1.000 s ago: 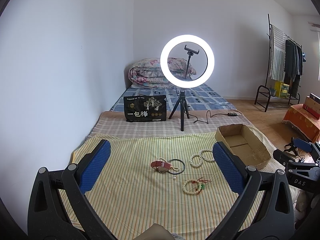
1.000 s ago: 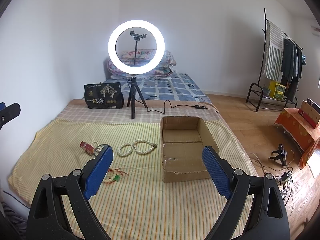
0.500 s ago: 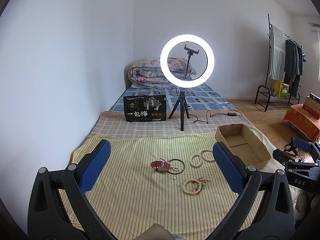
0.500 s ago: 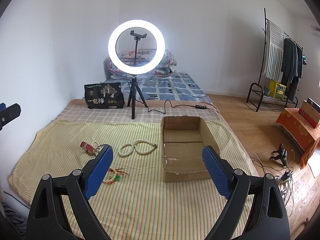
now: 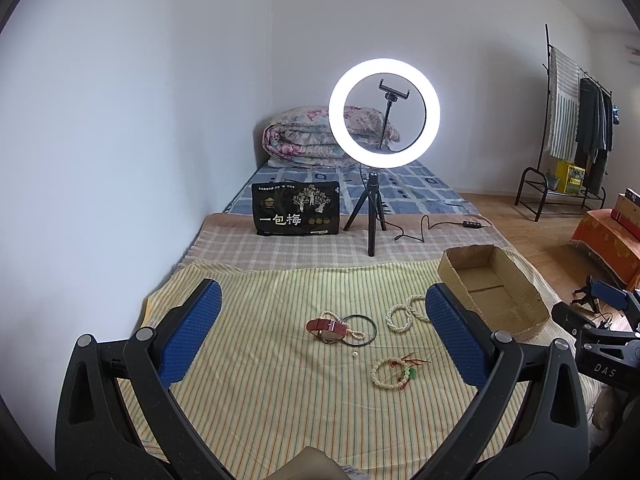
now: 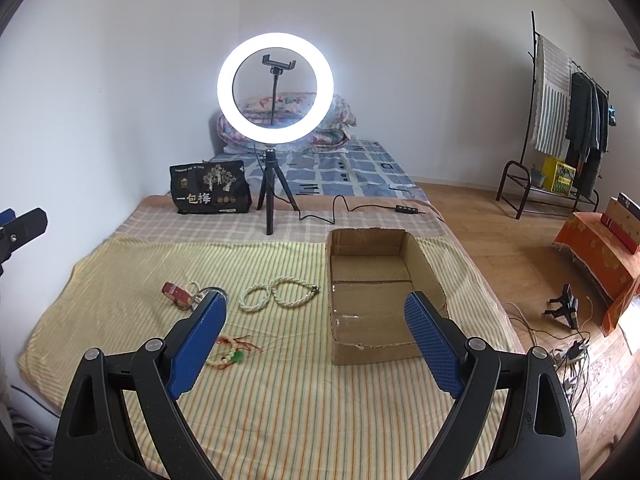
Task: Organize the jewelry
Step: 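Move both tools down toward the jewelry on the striped cloth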
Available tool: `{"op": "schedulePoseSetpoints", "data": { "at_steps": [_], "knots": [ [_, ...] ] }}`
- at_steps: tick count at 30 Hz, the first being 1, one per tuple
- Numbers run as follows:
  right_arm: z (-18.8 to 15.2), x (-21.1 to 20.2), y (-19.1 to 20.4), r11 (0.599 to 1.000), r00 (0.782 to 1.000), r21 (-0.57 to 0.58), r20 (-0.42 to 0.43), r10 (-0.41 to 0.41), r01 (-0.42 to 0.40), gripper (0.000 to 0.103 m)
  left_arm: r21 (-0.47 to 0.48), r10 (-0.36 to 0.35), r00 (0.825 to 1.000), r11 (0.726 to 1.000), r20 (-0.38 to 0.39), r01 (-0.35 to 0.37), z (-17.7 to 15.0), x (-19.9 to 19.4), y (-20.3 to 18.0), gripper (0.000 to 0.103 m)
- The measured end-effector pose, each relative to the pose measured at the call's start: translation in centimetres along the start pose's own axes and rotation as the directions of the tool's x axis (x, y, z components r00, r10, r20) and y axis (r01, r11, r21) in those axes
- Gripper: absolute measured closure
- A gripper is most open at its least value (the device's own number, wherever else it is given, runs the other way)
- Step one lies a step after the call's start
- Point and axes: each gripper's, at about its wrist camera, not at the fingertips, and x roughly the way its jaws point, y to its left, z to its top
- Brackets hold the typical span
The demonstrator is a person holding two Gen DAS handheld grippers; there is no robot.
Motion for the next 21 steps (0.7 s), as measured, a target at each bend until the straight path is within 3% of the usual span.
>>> {"op": "schedulePoseSetpoints", "data": {
  "at_steps": [8, 13, 21],
  "knots": [
    [0.0, 2.0, 0.0, 1.0, 1.0, -0.019, -0.015, 0.004, -0.004, 0.012, -0.023, 0.05, 0.996, 0.998, -0.07, -0.051, 0.3, 3.9, 2.2, 0.0],
    [-0.5, 3.7, 0.7, 0.995, 0.997, -0.073, -0.038, 0.062, -0.064, 0.012, -0.027, 0.075, 0.991, 0.997, -0.113, -0.078, 0.4, 6.0, 3.9, 0.0],
    [0.2, 6.4, 1.4, 0.975, 0.975, -0.087, -0.106, 0.197, -0.206, 0.012, -0.093, -0.032, 0.979, 0.996, -0.203, 0.013, 0.6, 10.1, 6.4, 0.0]
  ]
}}
